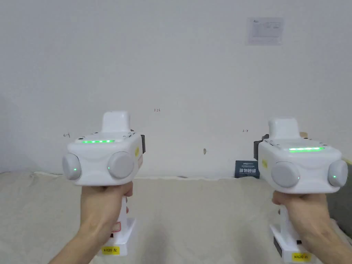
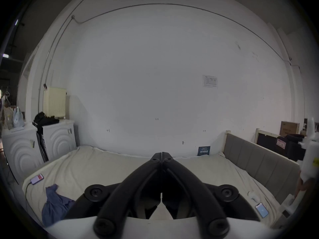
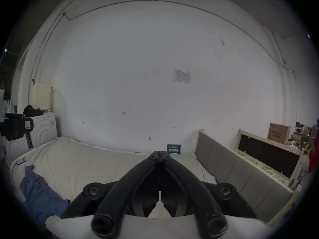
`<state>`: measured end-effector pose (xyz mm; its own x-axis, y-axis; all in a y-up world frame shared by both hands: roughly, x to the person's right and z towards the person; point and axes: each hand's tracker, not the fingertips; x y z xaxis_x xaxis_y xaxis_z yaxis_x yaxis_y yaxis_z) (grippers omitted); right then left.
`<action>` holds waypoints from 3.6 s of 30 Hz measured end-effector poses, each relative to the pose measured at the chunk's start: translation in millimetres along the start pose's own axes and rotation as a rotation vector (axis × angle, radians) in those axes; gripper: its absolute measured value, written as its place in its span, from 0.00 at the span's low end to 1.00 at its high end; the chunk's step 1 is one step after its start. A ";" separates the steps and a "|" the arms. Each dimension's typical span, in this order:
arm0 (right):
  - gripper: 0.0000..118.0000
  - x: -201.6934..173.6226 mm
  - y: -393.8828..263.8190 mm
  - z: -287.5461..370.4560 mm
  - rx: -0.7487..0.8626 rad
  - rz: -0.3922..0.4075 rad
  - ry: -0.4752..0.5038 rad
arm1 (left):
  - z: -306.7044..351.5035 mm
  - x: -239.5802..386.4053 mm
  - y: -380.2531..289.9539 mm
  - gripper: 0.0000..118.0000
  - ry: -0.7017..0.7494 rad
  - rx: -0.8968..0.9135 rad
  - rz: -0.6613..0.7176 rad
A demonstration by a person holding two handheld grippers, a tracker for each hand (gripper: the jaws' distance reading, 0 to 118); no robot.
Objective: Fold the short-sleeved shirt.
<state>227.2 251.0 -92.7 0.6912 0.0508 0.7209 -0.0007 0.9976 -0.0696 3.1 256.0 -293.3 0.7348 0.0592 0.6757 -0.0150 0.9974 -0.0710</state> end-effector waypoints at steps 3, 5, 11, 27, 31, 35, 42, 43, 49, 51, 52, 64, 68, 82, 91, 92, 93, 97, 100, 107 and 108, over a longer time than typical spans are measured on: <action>0.00 -4.1 -3.5 -10.2 -0.009 0.034 -0.020 | -5.4 -7.7 -3.0 0.00 -0.014 -0.038 0.007; 0.00 -2.1 -7.3 -13.1 -0.026 0.027 -0.019 | -8.5 -14.7 -7.1 0.00 -0.023 -0.062 0.030; 0.00 -12.7 -46.1 -30.5 -0.171 0.037 0.016 | -22.4 -50.2 -43.0 0.00 0.012 -0.175 0.040; 0.00 -92.0 -269.1 -40.9 -0.654 0.107 0.262 | 25.8 -274.9 -244.8 0.00 0.205 -0.832 0.039; 0.00 -109.0 -297.3 -32.8 -0.710 0.079 0.280 | 41.8 -293.3 -291.4 0.00 0.211 -0.972 0.007; 0.00 -119.2 -318.8 -25.6 -0.772 0.095 0.308 | 43.1 -312.0 -326.6 0.19 0.194 -1.018 0.089; 0.00 -120.2 -343.3 -29.6 -0.841 0.081 0.309 | 54.5 -310.7 -333.8 0.96 0.148 -1.071 0.172; 0.00 -119.5 -343.3 -28.9 -0.845 0.077 0.310 | 59.9 -309.4 -330.9 0.96 0.158 -1.070 0.149; 0.00 -115.5 -344.7 -24.3 -0.853 0.081 0.306 | 21.2 -309.5 -362.8 0.87 0.203 -1.095 0.068; 0.00 -114.4 -345.9 -22.3 -0.856 0.077 0.308 | 25.2 -309.9 -349.1 0.59 0.203 -1.068 0.089; 0.00 -113.3 -346.0 -21.6 -0.855 0.077 0.309 | 27.0 -309.9 -342.3 0.29 0.208 -1.027 0.063; 0.00 -88.8 -328.5 2.1 -0.797 -0.006 0.275 | 28.2 -296.7 -298.5 0.01 0.151 -0.971 0.238; 0.00 -71.2 -317.4 13.3 -0.770 -0.065 0.261 | -4.5 -259.2 -267.2 0.01 0.140 -0.914 0.110; 0.00 0.7 -309.4 28.2 -0.698 -0.165 0.145 | -160.1 6.0 -236.7 0.01 -0.244 -0.890 -0.067; 0.00 66.1 -322.5 23.4 -0.705 -0.232 -0.039 | -229.1 251.0 -279.4 0.01 -0.669 -0.984 0.042; 0.00 71.7 -323.1 23.9 -0.703 -0.230 -0.077 | -232.8 273.0 -286.1 0.01 -0.704 -0.994 0.059; 0.00 75.8 -323.6 24.9 -0.699 -0.232 -0.094 | -233.5 293.1 -292.6 0.01 -0.733 -1.005 0.078; 0.00 84.9 -324.8 28.7 -0.707 -0.247 -0.108 | -238.1 335.8 -331.3 0.01 -0.745 -1.063 0.056; 0.00 86.2 -327.0 31.1 -0.716 -0.271 -0.108 | -240.7 338.3 -362.6 0.62 -0.680 -1.089 -0.014; 0.00 77.5 -322.2 31.6 -0.723 -0.257 -0.082 | -215.2 283.5 -336.4 0.96 -0.633 -1.113 -0.069; 0.00 75.5 -319.8 32.1 -0.719 -0.255 -0.077 | -208.2 268.5 -324.7 0.96 -0.633 -1.070 -0.075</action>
<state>256.4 -62.7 6.2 0.5549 -0.1474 0.8188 0.6406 0.7037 -0.3075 346.4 -60.7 -241.6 0.2500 0.3099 0.9173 0.7904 0.4819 -0.3783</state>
